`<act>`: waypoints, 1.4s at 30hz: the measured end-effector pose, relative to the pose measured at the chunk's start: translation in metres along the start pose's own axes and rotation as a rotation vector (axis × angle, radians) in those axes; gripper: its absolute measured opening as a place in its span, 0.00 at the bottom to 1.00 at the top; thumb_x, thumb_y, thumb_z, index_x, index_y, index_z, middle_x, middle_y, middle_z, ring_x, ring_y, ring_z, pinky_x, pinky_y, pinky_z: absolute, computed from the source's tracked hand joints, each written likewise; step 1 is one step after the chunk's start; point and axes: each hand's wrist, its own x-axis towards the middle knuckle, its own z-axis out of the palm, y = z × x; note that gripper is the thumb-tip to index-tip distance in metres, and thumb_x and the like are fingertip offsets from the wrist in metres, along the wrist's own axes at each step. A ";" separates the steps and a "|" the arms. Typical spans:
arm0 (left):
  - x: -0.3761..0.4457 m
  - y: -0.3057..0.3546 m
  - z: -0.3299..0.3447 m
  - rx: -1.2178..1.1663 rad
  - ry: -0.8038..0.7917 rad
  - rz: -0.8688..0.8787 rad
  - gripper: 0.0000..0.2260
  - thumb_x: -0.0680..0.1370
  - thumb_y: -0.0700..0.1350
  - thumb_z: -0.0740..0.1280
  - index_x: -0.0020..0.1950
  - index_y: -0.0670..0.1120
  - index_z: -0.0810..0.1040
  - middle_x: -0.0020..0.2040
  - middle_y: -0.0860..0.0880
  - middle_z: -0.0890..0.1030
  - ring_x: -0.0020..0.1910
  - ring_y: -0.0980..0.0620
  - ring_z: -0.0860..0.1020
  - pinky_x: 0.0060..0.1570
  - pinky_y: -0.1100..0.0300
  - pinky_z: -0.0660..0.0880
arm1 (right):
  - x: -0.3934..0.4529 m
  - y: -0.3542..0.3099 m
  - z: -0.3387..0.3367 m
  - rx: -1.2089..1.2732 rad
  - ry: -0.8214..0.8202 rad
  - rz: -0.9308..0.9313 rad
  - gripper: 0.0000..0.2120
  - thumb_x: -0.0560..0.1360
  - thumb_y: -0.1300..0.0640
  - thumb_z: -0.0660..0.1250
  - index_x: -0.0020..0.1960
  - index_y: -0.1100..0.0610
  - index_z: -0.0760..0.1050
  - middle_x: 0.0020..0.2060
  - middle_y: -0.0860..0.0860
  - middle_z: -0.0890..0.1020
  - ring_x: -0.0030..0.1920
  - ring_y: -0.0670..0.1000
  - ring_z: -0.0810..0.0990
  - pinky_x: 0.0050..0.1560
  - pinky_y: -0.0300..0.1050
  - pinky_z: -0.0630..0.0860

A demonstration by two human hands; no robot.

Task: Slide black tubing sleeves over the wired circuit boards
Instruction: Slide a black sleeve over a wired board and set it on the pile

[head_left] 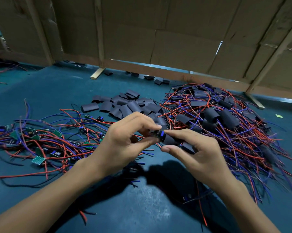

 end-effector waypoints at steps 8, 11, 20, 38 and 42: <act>-0.006 0.005 0.006 -0.188 -0.007 -0.182 0.09 0.76 0.39 0.73 0.56 0.40 0.83 0.52 0.48 0.84 0.46 0.54 0.84 0.37 0.63 0.80 | 0.000 -0.002 0.003 0.050 0.076 0.060 0.18 0.72 0.52 0.75 0.59 0.60 0.83 0.50 0.49 0.86 0.51 0.45 0.84 0.55 0.38 0.77; -0.002 0.007 0.003 -0.091 -0.067 -0.082 0.08 0.77 0.37 0.72 0.56 0.39 0.84 0.56 0.46 0.83 0.53 0.54 0.82 0.47 0.61 0.79 | 0.000 -0.003 0.004 0.055 0.092 0.054 0.17 0.72 0.53 0.75 0.58 0.61 0.83 0.51 0.48 0.86 0.52 0.44 0.84 0.56 0.36 0.76; 0.009 -0.024 -0.045 0.387 -0.089 -0.103 0.14 0.83 0.46 0.62 0.65 0.44 0.79 0.57 0.49 0.80 0.56 0.51 0.78 0.58 0.57 0.74 | 0.004 0.004 -0.036 -0.422 0.511 -0.183 0.11 0.77 0.61 0.75 0.56 0.65 0.82 0.51 0.53 0.83 0.51 0.44 0.80 0.60 0.36 0.74; -0.001 -0.052 -0.069 0.614 -0.648 -0.516 0.07 0.79 0.55 0.66 0.56 0.58 0.76 0.49 0.60 0.76 0.53 0.55 0.68 0.57 0.51 0.67 | 0.003 0.028 -0.025 -0.720 0.256 0.387 0.29 0.75 0.55 0.59 0.76 0.58 0.68 0.78 0.61 0.63 0.78 0.64 0.60 0.74 0.63 0.53; 0.001 -0.047 -0.064 0.681 -0.654 -0.368 0.10 0.82 0.55 0.64 0.61 0.56 0.78 0.52 0.57 0.77 0.58 0.52 0.72 0.55 0.55 0.65 | 0.002 0.016 -0.015 -0.612 0.348 0.085 0.21 0.77 0.60 0.66 0.70 0.60 0.76 0.71 0.57 0.75 0.71 0.55 0.74 0.71 0.64 0.64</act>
